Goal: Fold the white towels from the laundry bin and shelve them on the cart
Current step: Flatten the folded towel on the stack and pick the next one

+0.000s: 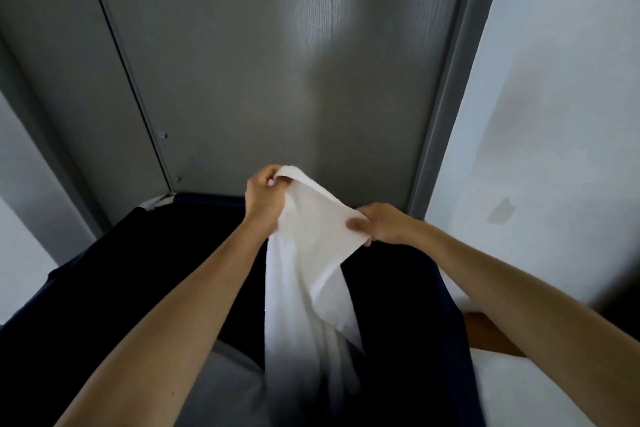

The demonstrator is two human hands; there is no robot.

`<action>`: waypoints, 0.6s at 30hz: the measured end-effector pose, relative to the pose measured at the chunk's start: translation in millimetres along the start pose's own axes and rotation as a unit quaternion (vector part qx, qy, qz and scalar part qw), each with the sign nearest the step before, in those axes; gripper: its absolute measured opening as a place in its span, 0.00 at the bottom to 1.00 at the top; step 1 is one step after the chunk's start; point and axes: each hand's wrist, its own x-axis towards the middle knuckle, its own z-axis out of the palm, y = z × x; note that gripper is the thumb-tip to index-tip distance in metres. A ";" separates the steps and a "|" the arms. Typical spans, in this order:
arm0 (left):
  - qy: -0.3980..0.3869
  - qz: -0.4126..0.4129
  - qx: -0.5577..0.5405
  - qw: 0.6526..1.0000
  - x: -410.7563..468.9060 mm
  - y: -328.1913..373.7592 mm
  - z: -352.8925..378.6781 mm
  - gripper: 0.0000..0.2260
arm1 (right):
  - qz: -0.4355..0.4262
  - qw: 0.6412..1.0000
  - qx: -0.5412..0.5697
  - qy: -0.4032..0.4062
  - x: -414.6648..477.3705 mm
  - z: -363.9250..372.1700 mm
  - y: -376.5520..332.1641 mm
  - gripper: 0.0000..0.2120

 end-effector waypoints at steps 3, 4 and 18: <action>-0.046 -0.008 0.106 0.993 -1.7 -0.9 4.9 0.09 | 0.045 0.987 0.151 0.015 -5.2 5.3 10.7 0.14; -0.054 -0.015 0.141 0.988 -5.3 -2.5 9.0 0.08 | 0.048 0.982 0.181 0.038 -4.0 3.4 7.8 0.15; -0.193 -0.031 0.353 0.915 -40.6 -24.1 21.7 0.09 | 0.102 0.931 0.343 0.071 -9.2 9.1 -9.9 0.11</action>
